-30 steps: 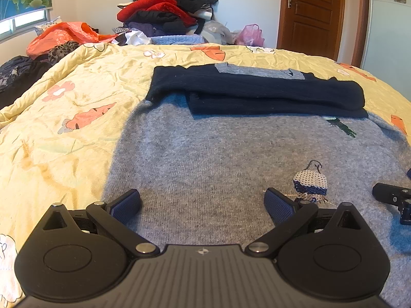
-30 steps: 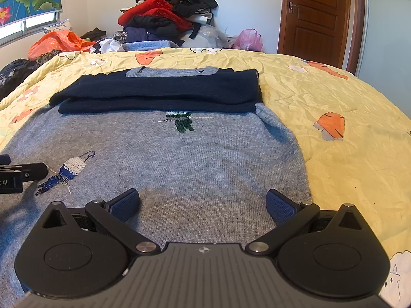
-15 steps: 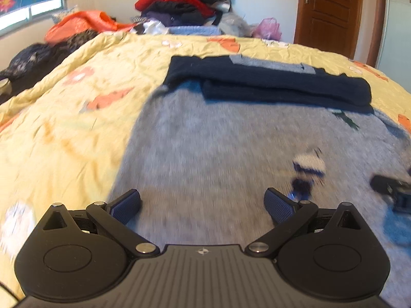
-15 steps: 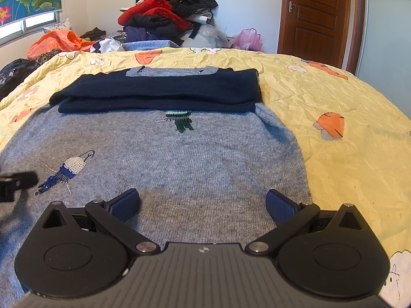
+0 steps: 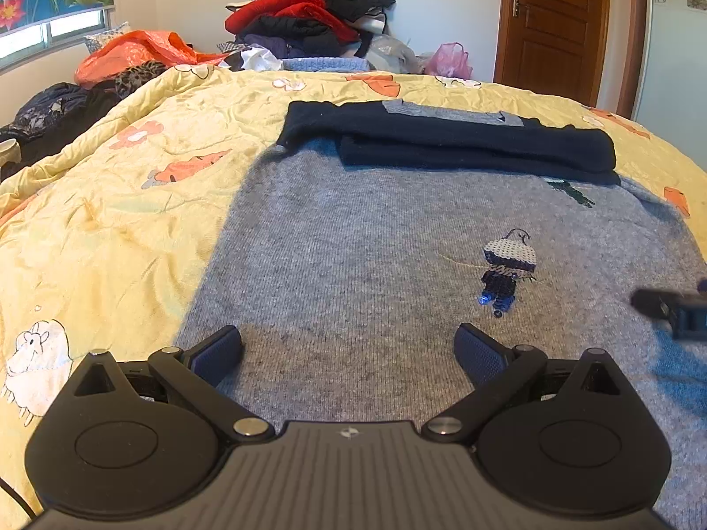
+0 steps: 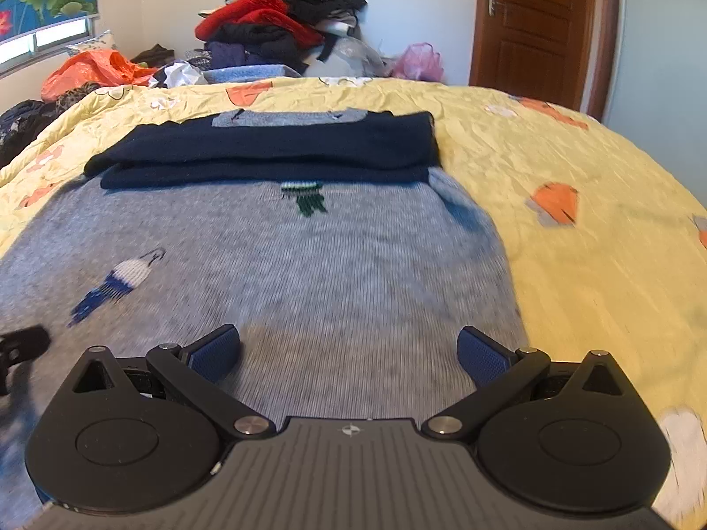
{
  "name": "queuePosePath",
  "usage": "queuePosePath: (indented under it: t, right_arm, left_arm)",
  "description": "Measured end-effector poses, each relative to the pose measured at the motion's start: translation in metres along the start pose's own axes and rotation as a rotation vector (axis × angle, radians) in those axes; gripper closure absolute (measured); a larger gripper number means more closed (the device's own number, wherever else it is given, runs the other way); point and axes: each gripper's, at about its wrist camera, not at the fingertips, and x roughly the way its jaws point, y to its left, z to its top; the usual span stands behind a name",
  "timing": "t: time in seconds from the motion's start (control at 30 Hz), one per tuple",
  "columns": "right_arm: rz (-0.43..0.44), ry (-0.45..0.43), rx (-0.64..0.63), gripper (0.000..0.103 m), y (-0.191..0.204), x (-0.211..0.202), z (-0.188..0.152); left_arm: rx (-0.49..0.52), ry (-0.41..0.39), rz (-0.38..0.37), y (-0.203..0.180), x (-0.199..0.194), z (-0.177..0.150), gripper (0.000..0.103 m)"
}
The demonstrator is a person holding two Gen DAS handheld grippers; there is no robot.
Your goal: Fold small clothes
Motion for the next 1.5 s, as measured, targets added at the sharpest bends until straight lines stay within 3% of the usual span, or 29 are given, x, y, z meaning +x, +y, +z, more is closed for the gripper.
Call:
queuePosePath:
  t: [0.17, 1.5]
  right_arm:
    - [0.026, -0.026, -0.079, 0.000, 0.012, -0.020, -0.022]
    - [0.034, -0.033, -0.038, 0.000, 0.006, -0.033, -0.033]
  left_arm:
    - [-0.001, -0.001, -0.001, 0.000, 0.001, 0.000, 0.000]
    - [-0.001, -0.001, -0.002, 0.000, 0.001, 0.000, 0.000]
